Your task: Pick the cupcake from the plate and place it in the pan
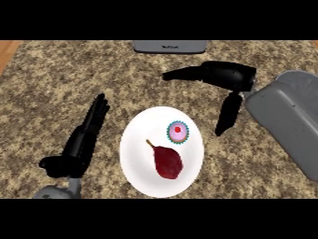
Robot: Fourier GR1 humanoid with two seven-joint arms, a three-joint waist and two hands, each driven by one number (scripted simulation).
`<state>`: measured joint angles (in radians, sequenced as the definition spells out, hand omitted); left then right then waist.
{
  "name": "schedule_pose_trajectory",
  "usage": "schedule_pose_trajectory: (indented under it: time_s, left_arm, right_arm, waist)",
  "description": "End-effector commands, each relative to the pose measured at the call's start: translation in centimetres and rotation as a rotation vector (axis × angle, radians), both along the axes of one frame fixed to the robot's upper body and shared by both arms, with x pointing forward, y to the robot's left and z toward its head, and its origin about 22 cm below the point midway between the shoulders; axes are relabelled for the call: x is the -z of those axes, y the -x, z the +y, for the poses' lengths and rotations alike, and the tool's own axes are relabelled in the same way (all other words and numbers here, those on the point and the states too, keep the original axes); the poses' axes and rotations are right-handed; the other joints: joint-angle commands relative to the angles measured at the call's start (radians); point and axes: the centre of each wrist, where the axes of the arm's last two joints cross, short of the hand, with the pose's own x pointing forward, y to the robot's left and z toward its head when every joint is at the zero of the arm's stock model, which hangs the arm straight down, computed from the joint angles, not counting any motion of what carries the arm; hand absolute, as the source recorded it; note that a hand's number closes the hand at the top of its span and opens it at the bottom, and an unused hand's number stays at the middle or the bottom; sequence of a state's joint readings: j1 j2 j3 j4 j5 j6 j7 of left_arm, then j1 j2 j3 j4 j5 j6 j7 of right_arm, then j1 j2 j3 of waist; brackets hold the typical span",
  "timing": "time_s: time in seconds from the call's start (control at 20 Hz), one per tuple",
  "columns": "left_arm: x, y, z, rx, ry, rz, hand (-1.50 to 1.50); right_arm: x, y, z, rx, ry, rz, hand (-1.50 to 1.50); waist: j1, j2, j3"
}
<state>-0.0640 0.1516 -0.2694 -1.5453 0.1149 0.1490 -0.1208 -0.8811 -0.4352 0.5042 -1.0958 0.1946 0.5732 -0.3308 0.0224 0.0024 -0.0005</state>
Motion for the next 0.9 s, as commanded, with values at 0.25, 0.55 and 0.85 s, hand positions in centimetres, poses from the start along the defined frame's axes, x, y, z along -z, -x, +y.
schedule_pose_trajectory:
  time_s: [0.25,0.55,0.85]
  left_arm:
    - [0.1,1.0,0.3,-0.017,-0.013,0.004,0.0]
    - [0.5,1.6,-0.2,-0.017,0.008,-0.004,0.0]
    - [0.5,1.5,2.6,-0.028,-0.005,0.0,0.0]
  right_arm:
    - [3.6,2.7,4.3,-0.141,0.363,-0.138,-1.5]
    - [6.1,3.6,6.8,-0.125,0.429,-0.146,-1.5]
    - [7.7,4.4,4.8,-0.102,0.43,-0.14,-1.5]
  waist:
    - [-0.013,-0.003,0.001]
    - [-0.014,-0.002,0.0]
    - [-0.019,-0.003,0.0]
